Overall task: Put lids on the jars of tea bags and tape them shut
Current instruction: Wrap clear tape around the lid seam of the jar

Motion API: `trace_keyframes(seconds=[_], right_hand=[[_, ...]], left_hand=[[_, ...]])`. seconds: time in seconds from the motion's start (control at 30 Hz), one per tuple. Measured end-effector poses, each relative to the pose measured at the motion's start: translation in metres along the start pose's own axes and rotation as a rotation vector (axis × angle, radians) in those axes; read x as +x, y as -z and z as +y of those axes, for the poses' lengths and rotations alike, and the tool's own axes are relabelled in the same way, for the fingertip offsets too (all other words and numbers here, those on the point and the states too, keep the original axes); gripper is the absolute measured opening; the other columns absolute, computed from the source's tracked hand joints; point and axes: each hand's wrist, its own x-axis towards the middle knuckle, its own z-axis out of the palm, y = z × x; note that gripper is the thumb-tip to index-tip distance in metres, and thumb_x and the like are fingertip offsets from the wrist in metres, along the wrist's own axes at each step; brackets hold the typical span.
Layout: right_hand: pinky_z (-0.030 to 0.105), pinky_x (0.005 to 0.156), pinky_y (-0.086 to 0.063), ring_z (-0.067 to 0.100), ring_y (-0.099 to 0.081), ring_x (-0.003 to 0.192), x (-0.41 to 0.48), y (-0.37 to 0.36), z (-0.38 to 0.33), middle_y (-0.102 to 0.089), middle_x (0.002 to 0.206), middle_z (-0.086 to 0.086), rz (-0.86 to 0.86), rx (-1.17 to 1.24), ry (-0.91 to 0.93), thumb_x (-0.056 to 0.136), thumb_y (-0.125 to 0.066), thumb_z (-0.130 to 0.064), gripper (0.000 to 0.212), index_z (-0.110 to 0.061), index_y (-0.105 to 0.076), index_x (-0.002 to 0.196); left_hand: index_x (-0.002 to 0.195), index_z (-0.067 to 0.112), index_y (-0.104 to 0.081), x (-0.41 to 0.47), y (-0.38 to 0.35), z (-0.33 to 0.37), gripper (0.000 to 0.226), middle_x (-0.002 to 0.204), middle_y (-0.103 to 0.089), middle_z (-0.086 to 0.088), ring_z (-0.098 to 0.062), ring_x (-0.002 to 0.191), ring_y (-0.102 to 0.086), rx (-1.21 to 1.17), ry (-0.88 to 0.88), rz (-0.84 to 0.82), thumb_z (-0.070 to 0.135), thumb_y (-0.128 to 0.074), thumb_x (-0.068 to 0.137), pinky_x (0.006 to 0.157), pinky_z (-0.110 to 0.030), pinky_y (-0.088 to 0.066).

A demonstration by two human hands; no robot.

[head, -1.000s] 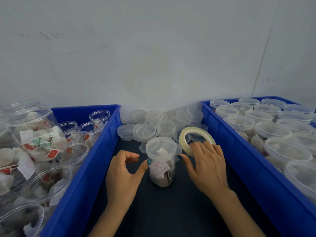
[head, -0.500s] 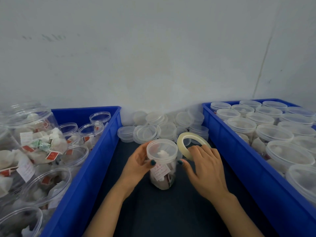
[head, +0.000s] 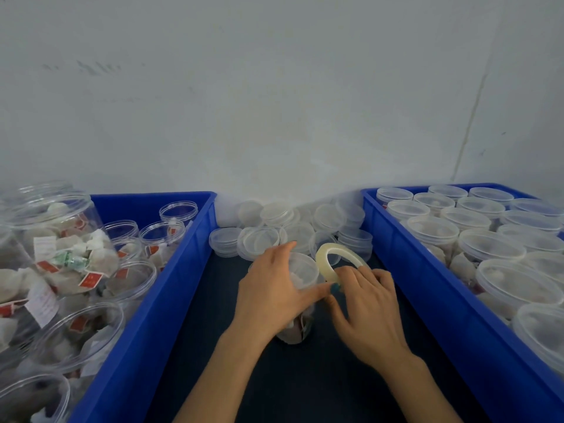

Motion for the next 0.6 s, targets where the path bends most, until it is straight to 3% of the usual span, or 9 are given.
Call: trace_keyframes(seconds=[0.07, 0.17, 0.27, 0.37, 0.5, 0.6], right_hand=[[0.032, 0.091, -0.027, 0.008, -0.058, 0.086, -0.003, 0.004, 0.004, -0.059, 0.092, -0.016, -0.040, 0.012, 0.028, 0.093, -0.039, -0.047, 0.029, -0.027, -0.058, 0.103], [0.032, 0.099, -0.023, 0.006, -0.058, 0.086, -0.007, 0.010, 0.011, -0.055, 0.091, -0.020, -0.073, 0.033, 0.043, 0.098, -0.030, -0.046, 0.033, -0.029, -0.058, 0.106], [0.032, 0.091, -0.023, 0.010, -0.060, 0.088, -0.006, 0.013, 0.013, -0.062, 0.093, -0.016, 0.005, -0.054, 0.027, 0.099, -0.030, -0.042, 0.035, -0.029, -0.062, 0.101], [0.032, 0.082, -0.019, 0.016, -0.057, 0.082, -0.004, 0.013, 0.008, -0.056, 0.085, -0.013, 0.107, -0.142, -0.022, 0.096, -0.034, -0.040, 0.030, -0.028, -0.061, 0.091], [0.038, 0.084, -0.025, 0.018, -0.055, 0.082, -0.002, 0.009, 0.007, -0.053, 0.083, -0.010, 0.152, -0.190, -0.085, 0.102, -0.035, -0.054, 0.042, -0.026, -0.057, 0.082], [0.039, 0.084, -0.025, 0.020, -0.057, 0.082, -0.001, 0.008, 0.005, -0.056, 0.083, -0.008, 0.123, -0.181, -0.101, 0.094, -0.036, -0.059, 0.043, -0.024, -0.057, 0.080]], left_hand=[[0.148, 0.037, -0.036, 0.001, 0.001, 0.001, 0.115, 0.149, -0.039, 0.016, -0.006, 0.133, -0.039, 0.040, -0.003, -0.019, 0.099, -0.045, 0.052, 0.102, -0.033, -0.043], [0.147, 0.035, -0.040, 0.005, 0.007, -0.006, 0.109, 0.147, -0.041, 0.016, -0.006, 0.132, -0.042, 0.038, -0.040, -0.074, 0.092, -0.057, 0.056, 0.106, -0.031, -0.042], [0.146, 0.038, -0.043, 0.005, 0.015, -0.011, 0.102, 0.145, -0.043, 0.020, -0.002, 0.130, -0.043, 0.010, -0.097, -0.115, 0.083, -0.069, 0.059, 0.106, -0.025, -0.038], [0.143, 0.042, -0.045, 0.006, 0.022, -0.014, 0.092, 0.142, -0.045, 0.026, 0.004, 0.125, -0.044, -0.003, -0.155, -0.153, 0.077, -0.074, 0.062, 0.104, -0.022, -0.038], [0.140, 0.046, -0.047, 0.005, 0.028, -0.019, 0.084, 0.130, -0.045, 0.037, 0.021, 0.112, -0.044, -0.061, -0.182, -0.229, 0.066, -0.079, 0.065, 0.103, -0.020, -0.041], [0.137, 0.048, -0.050, 0.004, 0.031, -0.022, 0.080, 0.126, -0.048, 0.041, 0.021, 0.117, -0.045, -0.125, -0.185, -0.291, 0.059, -0.082, 0.065, 0.102, -0.018, -0.043]])
